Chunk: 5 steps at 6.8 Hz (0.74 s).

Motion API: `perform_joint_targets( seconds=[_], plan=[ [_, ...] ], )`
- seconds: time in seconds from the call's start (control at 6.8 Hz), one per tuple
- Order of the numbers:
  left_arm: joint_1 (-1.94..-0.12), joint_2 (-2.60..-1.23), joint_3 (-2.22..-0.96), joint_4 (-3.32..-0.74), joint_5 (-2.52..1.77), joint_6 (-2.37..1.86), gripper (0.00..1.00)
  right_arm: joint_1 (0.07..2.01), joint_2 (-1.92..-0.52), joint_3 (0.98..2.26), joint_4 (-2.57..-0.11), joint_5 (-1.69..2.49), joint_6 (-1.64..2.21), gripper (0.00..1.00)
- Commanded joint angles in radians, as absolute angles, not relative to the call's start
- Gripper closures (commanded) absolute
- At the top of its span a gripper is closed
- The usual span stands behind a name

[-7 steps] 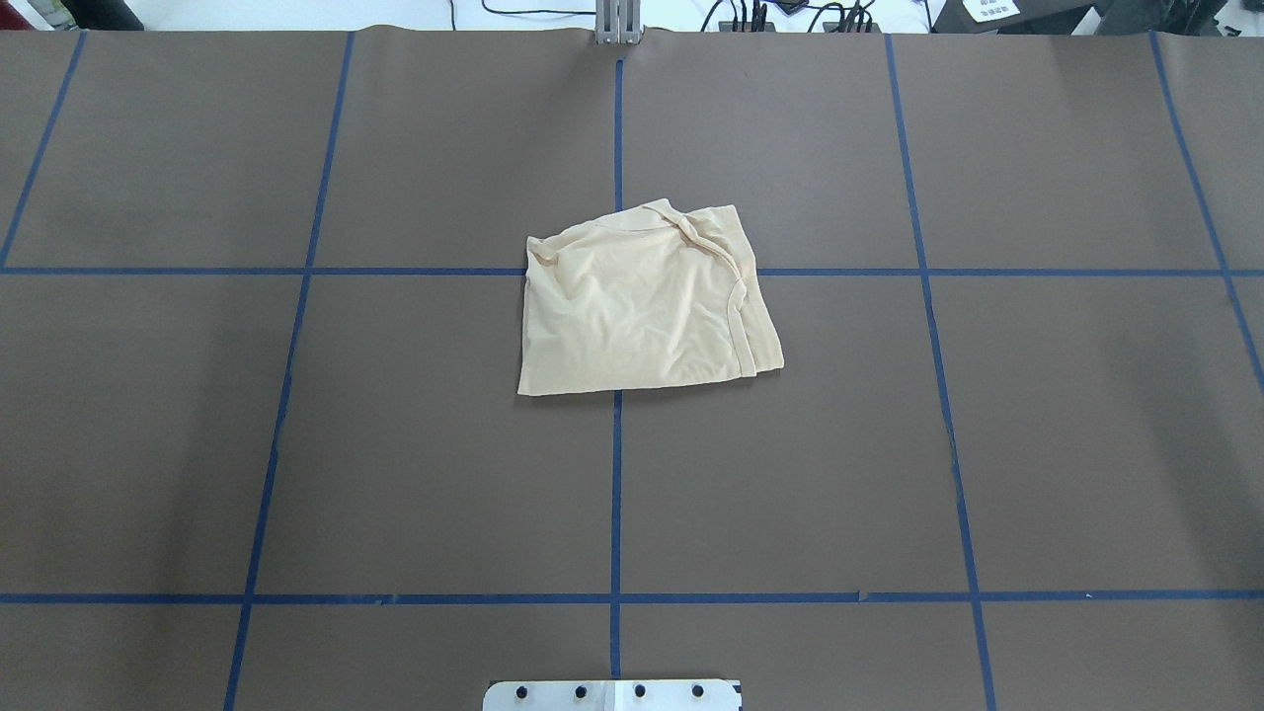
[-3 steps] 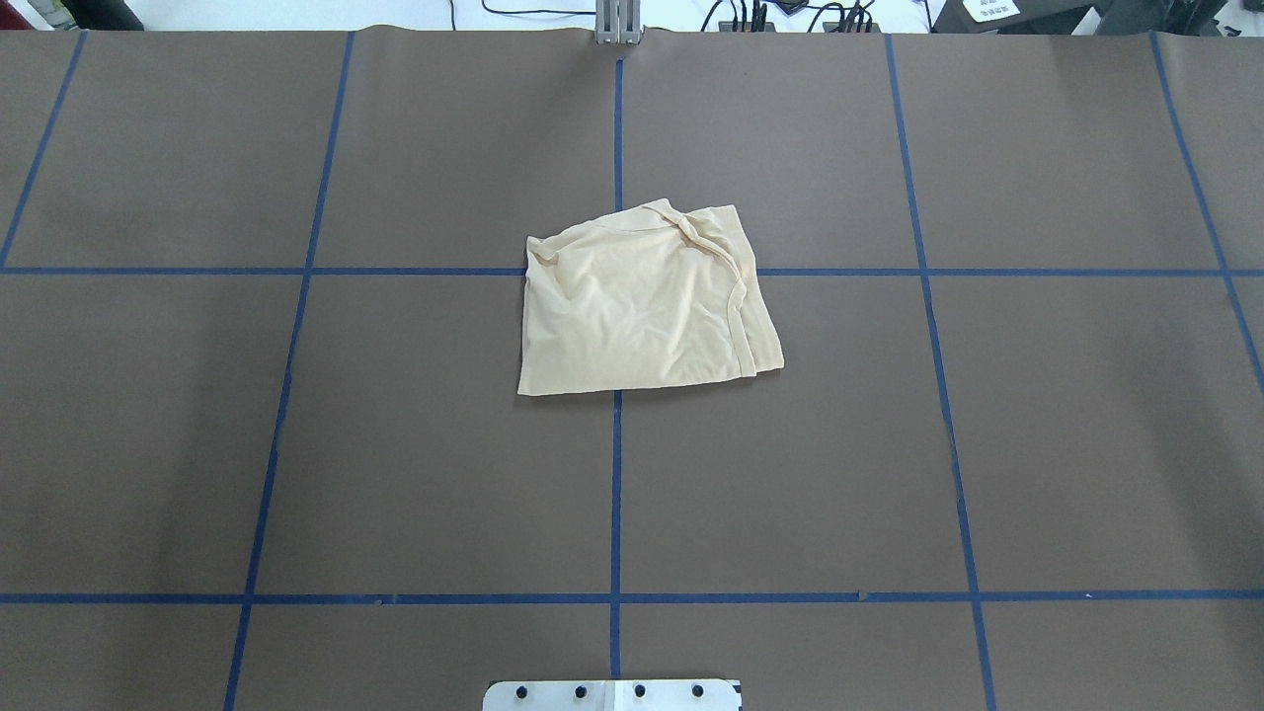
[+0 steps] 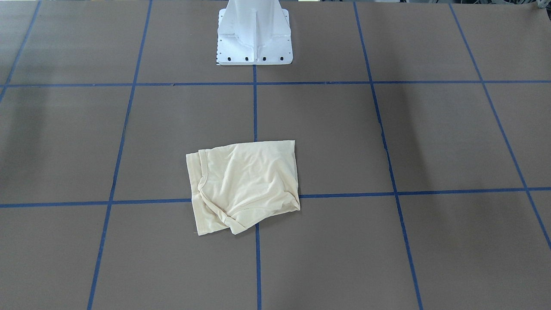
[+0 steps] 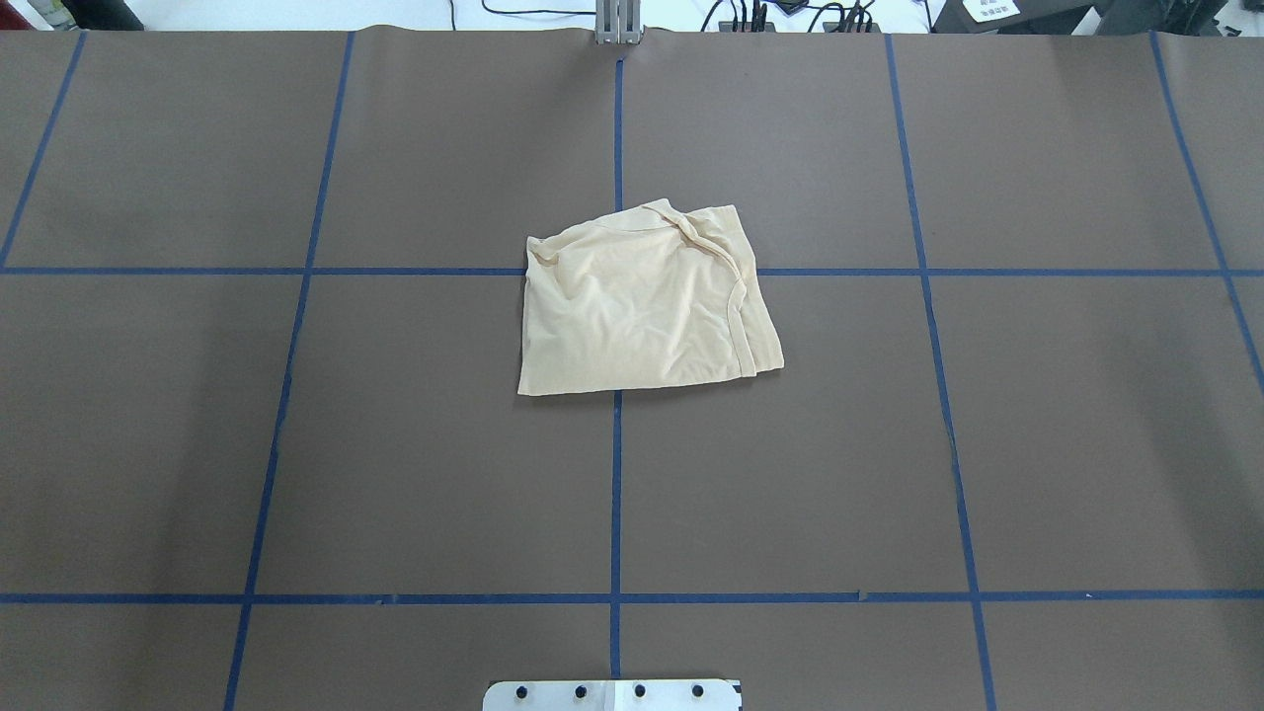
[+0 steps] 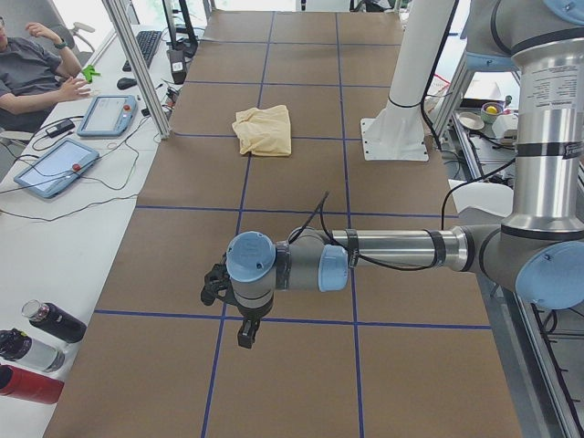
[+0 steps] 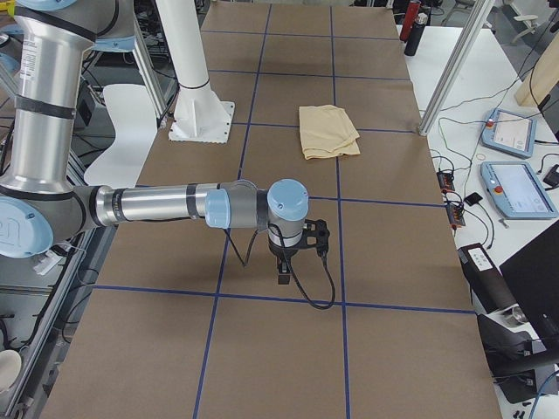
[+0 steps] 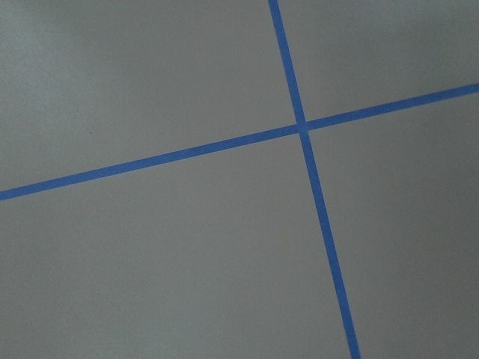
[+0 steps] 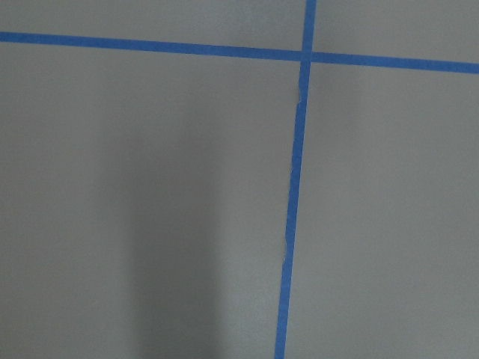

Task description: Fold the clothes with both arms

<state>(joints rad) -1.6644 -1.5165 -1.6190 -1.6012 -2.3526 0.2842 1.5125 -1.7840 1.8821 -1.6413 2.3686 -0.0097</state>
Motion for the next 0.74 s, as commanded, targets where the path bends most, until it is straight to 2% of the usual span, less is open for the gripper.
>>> perform_joint_targets(
  seconds=[0.0, 0.59],
  plan=[
    [-1.664, -1.517, -1.615, -1.65, -2.353, 0.282, 0.0, 1.513, -1.784, 1.882, -1.64, 2.37, -0.009, 0.0],
    [-1.664, -1.517, -1.623, -1.657, -2.358, 0.285, 0.0, 1.513, -1.786, 1.882, -1.64, 2.361, -0.011, 0.0]
  ],
)
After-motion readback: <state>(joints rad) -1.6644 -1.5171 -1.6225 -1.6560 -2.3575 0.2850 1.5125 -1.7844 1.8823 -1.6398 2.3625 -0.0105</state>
